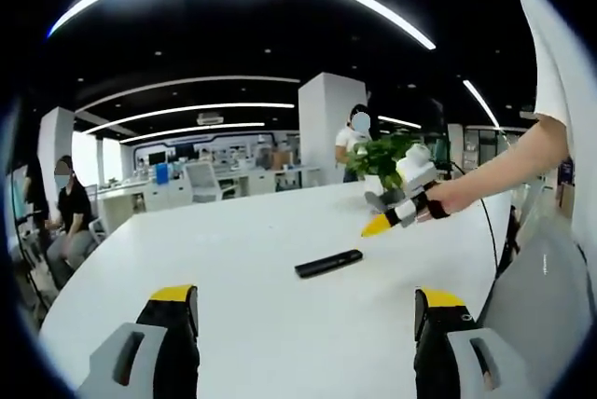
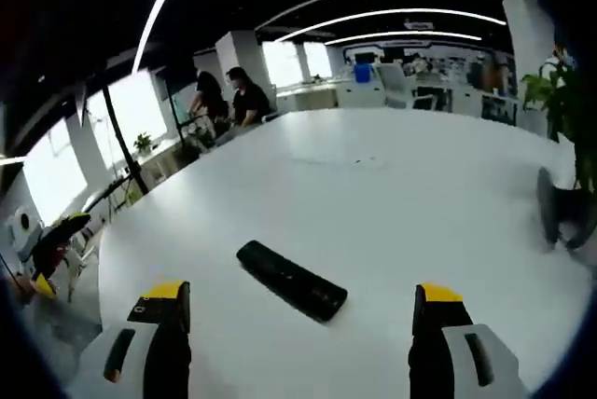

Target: Press the specified remote control buttons in sequence, fully releasing each button before pressing the next.

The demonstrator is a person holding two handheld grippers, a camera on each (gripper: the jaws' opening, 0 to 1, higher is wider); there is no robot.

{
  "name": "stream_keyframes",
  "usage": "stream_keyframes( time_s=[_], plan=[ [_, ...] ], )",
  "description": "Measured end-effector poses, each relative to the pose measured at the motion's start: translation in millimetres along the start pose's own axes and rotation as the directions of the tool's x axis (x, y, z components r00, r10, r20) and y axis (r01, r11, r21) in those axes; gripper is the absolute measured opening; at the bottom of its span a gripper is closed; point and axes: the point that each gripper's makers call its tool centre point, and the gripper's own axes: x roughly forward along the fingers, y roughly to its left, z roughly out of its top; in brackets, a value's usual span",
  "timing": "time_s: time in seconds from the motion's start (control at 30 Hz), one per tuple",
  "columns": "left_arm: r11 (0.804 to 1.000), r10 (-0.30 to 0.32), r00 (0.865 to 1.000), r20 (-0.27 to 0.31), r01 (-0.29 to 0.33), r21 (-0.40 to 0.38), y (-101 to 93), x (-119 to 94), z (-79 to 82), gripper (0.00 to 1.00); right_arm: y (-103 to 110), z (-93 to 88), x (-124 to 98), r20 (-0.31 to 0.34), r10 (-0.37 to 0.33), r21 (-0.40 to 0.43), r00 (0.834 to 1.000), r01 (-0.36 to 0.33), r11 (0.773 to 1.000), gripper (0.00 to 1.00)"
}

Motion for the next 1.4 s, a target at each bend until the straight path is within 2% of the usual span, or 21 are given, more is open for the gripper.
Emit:
stream_keyframes(
  time_s=[0.13, 0.23, 0.37, 0.5, 0.53, 0.6, 0.7, 0.73, 0.77, 0.8, 0.87, 0.9, 0.93, 1.0, 1.07, 1.1, 1.2, 1.23, 1.27, 1.4],
  plan=[
    [1.0, -0.003, 1.0, -0.001, 0.003, 0.002, -0.7, 0, 0.1, 1.0, 0, 4.5, -26, 0.094, -0.056, 0.036, 0.994, 0.053, 0.998, 0.99],
    [1.0, -0.005, 1.0, -0.002, 0.005, 0.0, -1.0, 0, -0.2, 1.0, 4, 9.2, -50, 0.173, -0.101, 0.057, 0.98, 0.092, 0.994, 0.99],
    [1.0, -0.005, 1.0, -0.002, 0.005, 0.0, -1.0, 0, -0.2, 1.0, 9, 8.3, -87, 0.26, -0.14, 0.133, 0.955, 0.108, 0.985, 0.99],
    [1.0, -0.005, 1.0, -0.003, 0.005, -0.002, -0.3, 1, -0.5, 1.0, 12, -5.2, -114, 0.257, -0.193, 0.125, 0.947, 0.165, 0.978, 0.99],
    [1.0, -0.004, 1.0, -0.004, 0.004, -0.003, -0.1, 1, -0.8, 1.0, 2, -8.8, -123, 0.249, -0.211, 0.122, 0.945, 0.186, 0.975, 0.99],
    [1.0, 0.0, 1.0, -0.006, 0.0, -0.003, 0.7, 0, -1.2, 1.0, 0, -14.5, -136, 0.252, -0.239, 0.126, 0.938, 0.213, 0.969, 0.99],
    [1.0, 0.003, 1.0, 0.005, -0.003, -0.015, 1.0, 0, 1.0, 1.0, 1, -19.3, -149, 0.266, -0.264, 0.15, 0.927, 0.231, 0.961, 0.99],
    [1.0, -0.004, 1.0, 0.022, 0.005, -0.027, -0.4, -1, 4.1, 1.0, -7, -23.3, -160, 0.26, -0.306, 0.194, 0.916, 0.261, 0.946, 0.99],
    [1.0, -0.004, 1.0, 0.025, 0.005, -0.027, -0.5, -1, 4.9, 1.0, -7, -22.2, -165, 0.277, -0.31, 0.207, 0.909, 0.259, 0.943, 0.99],
    [1.0, 0.0, 1.0, 0.023, 0.0, -0.023, 0.1, -1, 4.4, 1.0, -5, -19.3, -174, 0.309, -0.32, 0.219, 0.896, 0.26, 0.94, 0.99],
    [1.0, 0.002, 1.0, 0.018, -0.001, -0.021, 0.3, -1, 3.4, 1.0, -4, -16.8, -185, 0.332, -0.341, 0.216, 0.879, 0.281, 0.935, 0.99],
    [1.0, 0.002, 1.0, 0.016, -0.002, -0.021, 0.4, -1, 3.0, 1.0, -5, -14.1, -192, 0.344, -0.366, 0.214, 0.865, 0.308, 0.927, 0.99],
    [1.0, 0.003, 1.0, 0.015, -0.003, -0.021, 0.5, -1, 2.7, 1.0, -4, -13.1, -195, 0.348, -0.366, 0.214, 0.863, 0.307, 0.927, 0.99],
    [1.0, 0.009, 1.0, 0.008, -0.009, -0.017, 1.4, -1, 1.6, 1.0, 0, -15.5, -197, 0.346, -0.345, 0.206, 0.872, 0.288, 0.935, 0.99],
    [1.0, 0.013, 1.0, 0.001, -0.013, -0.014, 2.0, -1, 0.4, 1.0, 1, -28.7, -200, 0.307, -0.363, 0.135, 0.88, 0.337, 0.932, 0.99],
    [1.0, 0.012, 1.0, 0.001, -0.012, -0.014, 2.0, -1, 0.4, 1.0, 1, -37.0, -201, 0.293, -0.379, 0.122, 0.878, 0.359, 0.925, 0.99],
    [1.0, 0.015, 1.0, -0.006, -0.015, -0.01, 2.4, -1, -0.8, 1.0, 3, -41.5, -199, 0.303, -0.404, 0.14, 0.863, 0.379, 0.915, 0.99],
    [1.0, 0.016, 1.0, -0.009, -0.016, -0.009, 2.4, -1, -1.6, 1.0, 1, -40.2, -200, 0.29, -0.414, 0.105, 0.863, 0.402, 0.91, 0.99],
    [1.0, 0.016, 1.0, -0.011, -0.016, -0.009, 2.4, -1, -1.8, 1.0, -3, -35.1, -203, 0.312, -0.432, 0.07, 0.846, 0.433, 0.899, 0.99],
    [1.0, 0.014, 1.0, -0.013, -0.014, -0.006, 1.7, -1, -2.0, 0.99, -1, -38.2, -204, 0.314, -0.426, 0.084, 0.849, 0.422, 0.903, 0.98]
  ],
)
